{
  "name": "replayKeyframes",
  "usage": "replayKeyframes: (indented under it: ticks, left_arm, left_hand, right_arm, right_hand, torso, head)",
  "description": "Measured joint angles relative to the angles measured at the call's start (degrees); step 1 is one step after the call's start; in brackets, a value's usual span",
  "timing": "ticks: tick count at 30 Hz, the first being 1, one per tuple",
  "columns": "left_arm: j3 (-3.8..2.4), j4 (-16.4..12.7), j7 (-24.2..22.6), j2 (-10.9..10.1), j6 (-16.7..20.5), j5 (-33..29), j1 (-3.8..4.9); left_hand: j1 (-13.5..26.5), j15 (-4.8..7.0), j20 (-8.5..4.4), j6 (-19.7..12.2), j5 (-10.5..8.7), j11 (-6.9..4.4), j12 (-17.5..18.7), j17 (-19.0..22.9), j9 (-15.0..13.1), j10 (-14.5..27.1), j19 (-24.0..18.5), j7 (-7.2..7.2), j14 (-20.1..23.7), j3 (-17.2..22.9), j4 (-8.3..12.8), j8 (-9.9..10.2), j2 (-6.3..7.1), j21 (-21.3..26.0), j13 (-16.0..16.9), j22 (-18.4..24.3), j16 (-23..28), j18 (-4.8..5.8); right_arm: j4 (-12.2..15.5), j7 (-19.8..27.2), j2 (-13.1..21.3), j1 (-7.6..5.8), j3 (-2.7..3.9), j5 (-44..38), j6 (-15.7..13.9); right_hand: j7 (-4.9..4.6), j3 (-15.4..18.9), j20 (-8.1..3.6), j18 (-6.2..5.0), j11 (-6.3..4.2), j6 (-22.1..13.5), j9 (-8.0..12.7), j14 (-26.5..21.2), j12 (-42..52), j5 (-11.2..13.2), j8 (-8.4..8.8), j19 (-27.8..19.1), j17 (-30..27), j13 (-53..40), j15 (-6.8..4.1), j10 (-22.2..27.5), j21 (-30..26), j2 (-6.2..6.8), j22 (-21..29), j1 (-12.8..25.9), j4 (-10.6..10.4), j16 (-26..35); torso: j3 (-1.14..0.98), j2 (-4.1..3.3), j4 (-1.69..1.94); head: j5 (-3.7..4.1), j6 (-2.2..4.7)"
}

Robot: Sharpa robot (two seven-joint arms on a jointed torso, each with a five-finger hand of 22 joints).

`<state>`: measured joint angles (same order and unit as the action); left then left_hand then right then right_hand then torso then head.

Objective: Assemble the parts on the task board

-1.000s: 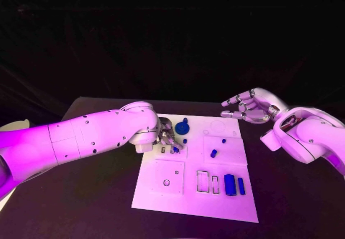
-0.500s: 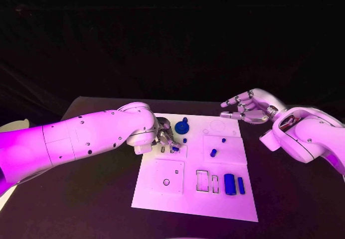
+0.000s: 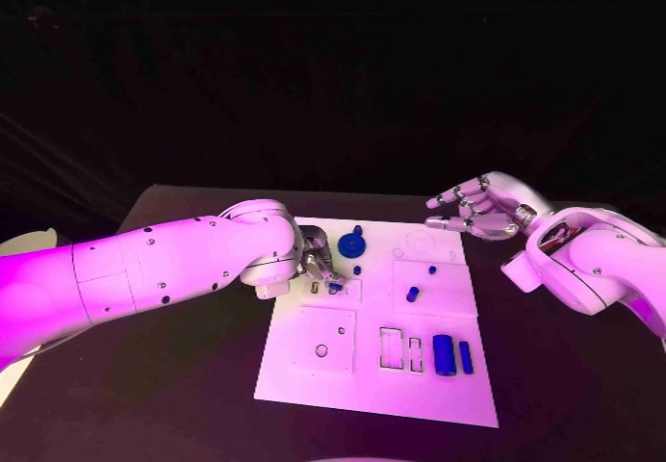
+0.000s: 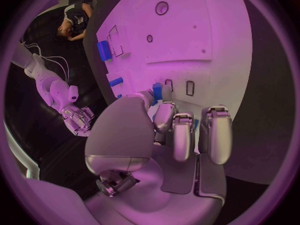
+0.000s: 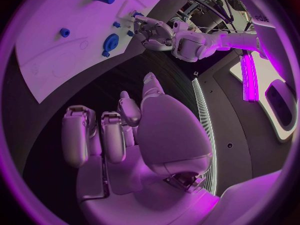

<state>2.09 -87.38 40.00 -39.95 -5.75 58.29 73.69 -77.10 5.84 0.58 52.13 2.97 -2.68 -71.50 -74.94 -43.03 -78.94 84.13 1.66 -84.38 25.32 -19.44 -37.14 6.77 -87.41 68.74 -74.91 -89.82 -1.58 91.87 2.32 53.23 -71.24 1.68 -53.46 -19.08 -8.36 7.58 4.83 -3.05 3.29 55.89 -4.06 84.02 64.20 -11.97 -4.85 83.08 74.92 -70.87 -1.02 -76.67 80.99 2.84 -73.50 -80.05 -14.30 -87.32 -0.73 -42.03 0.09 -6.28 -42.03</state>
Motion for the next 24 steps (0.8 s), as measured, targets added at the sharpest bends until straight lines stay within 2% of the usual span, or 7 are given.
replayKeyframes:
  ticks: [2,13,16,24]
  left_arm:
    - [0.09,0.0,0.0,0.1,0.2,1.1,-0.04]
    - [0.45,0.3,0.0,0.4,0.9,6.0,-0.26]
    - [0.47,0.3,0.0,0.5,0.7,6.8,-0.27]
    - [0.50,0.2,0.0,0.5,-0.8,7.8,-0.28]
  left_hand:
    - [0.1,0.00,0.00,0.1,-0.06,0.00,0.0,0.0,0.0,0.0,0.0,0.07,0.0,0.5,0.2,0.0,0.43,0.0,0.0,0.0,0.0,0.01]
    - [0.1,0.00,0.00,0.1,-0.21,-0.08,0.0,0.0,-0.1,-0.5,0.0,0.09,0.0,0.6,0.3,0.0,0.72,0.0,0.2,0.0,0.0,0.00]
    - [0.2,-0.01,0.00,0.2,-0.22,-0.08,0.0,0.0,-0.1,-0.5,0.0,0.16,0.0,0.9,0.6,0.0,1.20,0.0,0.2,0.0,0.0,0.00]
    - [0.3,-0.01,0.01,0.2,-0.27,-0.08,0.0,0.0,0.0,-0.5,0.0,0.18,0.0,1.0,0.7,0.0,1.35,0.0,0.5,0.0,0.0,0.00]
  right_arm:
    - [0.0,0.0,0.0,0.00,0.00,0.0,0.0]
    - [-0.1,0.0,0.0,0.05,0.00,0.0,0.1]
    - [-0.1,0.0,0.0,0.07,0.00,0.0,0.1]
    - [-0.1,0.0,-0.1,0.10,0.00,-0.1,0.2]
  right_hand:
    - [0.00,0.0,0.00,0.00,0.00,0.0,0.0,0.0,0.0,0.0,0.00,0.0,0.0,0.0,0.00,0.0,0.0,-0.06,0.0,0.1,0.0,0.0]
    - [0.00,0.0,0.00,0.00,0.00,0.0,0.0,0.0,0.0,0.0,-0.22,0.0,0.0,0.0,0.00,0.0,0.0,-0.06,0.0,0.1,0.0,0.0]
    - [0.00,0.0,0.00,0.00,0.00,0.0,0.0,0.0,0.0,0.0,-0.22,0.0,0.0,0.0,0.00,0.0,0.0,-0.06,0.0,0.1,0.0,0.0]
    - [0.00,0.0,0.00,0.00,0.00,0.0,0.0,0.0,0.0,0.0,-0.22,0.0,0.0,0.0,0.00,0.0,0.0,-0.06,0.0,0.1,0.0,0.0]
  torso:
    - [0.00,-0.01,-0.01]
    - [0.04,-0.03,-0.08]
    - [0.04,-0.03,-0.07]
    - [0.03,-0.03,-0.08]
  head:
    - [0.00,-0.01]
    - [-0.16,-0.14]
    - [-0.19,-0.21]
    - [-0.31,-0.42]
